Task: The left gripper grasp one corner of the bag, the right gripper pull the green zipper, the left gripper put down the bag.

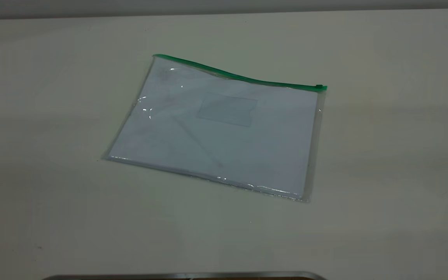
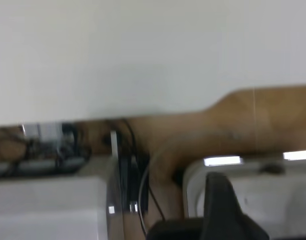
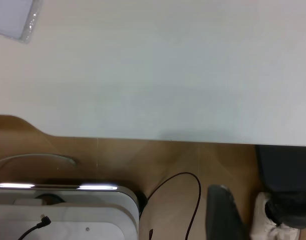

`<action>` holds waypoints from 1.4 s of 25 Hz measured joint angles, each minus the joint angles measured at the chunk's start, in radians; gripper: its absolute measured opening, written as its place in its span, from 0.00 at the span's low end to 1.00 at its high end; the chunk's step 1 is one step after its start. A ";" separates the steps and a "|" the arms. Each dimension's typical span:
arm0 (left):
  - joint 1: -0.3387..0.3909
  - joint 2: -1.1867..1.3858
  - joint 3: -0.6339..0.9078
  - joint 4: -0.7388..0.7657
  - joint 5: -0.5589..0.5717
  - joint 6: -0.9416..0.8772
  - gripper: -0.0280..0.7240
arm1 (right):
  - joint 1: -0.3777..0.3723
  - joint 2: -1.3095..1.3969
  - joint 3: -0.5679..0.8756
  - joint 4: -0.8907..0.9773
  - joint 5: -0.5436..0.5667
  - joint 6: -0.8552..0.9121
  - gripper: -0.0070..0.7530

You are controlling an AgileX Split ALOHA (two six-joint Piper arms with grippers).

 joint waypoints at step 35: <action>-0.060 -0.457 0.000 0.005 0.033 -0.001 0.68 | -0.029 -0.570 0.000 0.000 0.018 0.000 0.60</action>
